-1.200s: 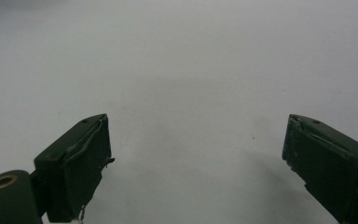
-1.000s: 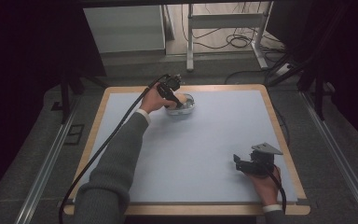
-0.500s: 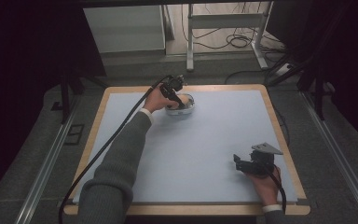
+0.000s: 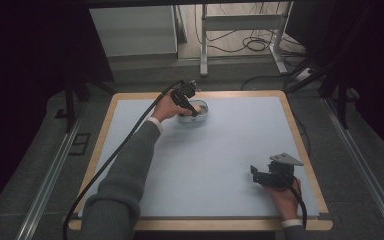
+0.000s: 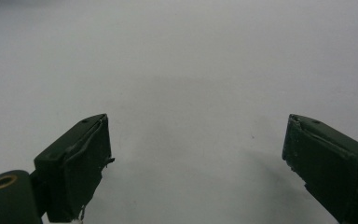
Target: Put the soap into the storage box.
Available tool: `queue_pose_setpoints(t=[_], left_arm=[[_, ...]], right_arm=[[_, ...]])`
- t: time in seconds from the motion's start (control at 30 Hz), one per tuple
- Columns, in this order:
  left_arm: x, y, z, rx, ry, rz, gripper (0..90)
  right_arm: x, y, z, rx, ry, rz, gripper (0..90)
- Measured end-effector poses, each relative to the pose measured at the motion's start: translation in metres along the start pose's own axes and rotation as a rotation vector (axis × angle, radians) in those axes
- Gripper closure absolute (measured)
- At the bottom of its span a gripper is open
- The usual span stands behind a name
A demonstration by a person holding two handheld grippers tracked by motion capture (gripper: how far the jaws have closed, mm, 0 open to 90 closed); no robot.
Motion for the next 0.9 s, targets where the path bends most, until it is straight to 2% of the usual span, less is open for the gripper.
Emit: queue_pose_setpoints(t=[0.1,0.4,0.53,0.8,0.9], left_arm=[[-0.012,0.004,-0.003,0.006,-0.004,-0.02,27.3],[-0.05,0.025,-0.02,-0.011,-0.02,-0.089,23.7],[-0.064,0.039,-0.028,-0.025,-0.018,-0.119,22.9],[-0.088,0.071,-0.042,-0.025,-0.033,-0.159,22.0],[-0.094,0.085,-0.048,-0.046,-0.035,-0.182,21.8]], right_arm=[[0.0,0.0,0.0,0.003,0.0,0.001,7.7],[0.0,0.0,0.0,0.001,0.0,0.001,7.6],[0.0,0.0,0.0,0.003,0.004,0.0,7.7],[0.0,0.0,0.0,0.0,0.002,-0.006,7.6],[-0.001,0.0,0.0,-0.002,0.0,-0.009,7.7]])
Point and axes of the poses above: each handheld gripper's, and its own axes: x roughly forward along the jaws, y roughly out of its underside, z roughly to its left, the point moved 1 cm from there along x, roughly forward along the jaws, and after that the axes turned 14 degrees about -z, right-handed, at the moved point
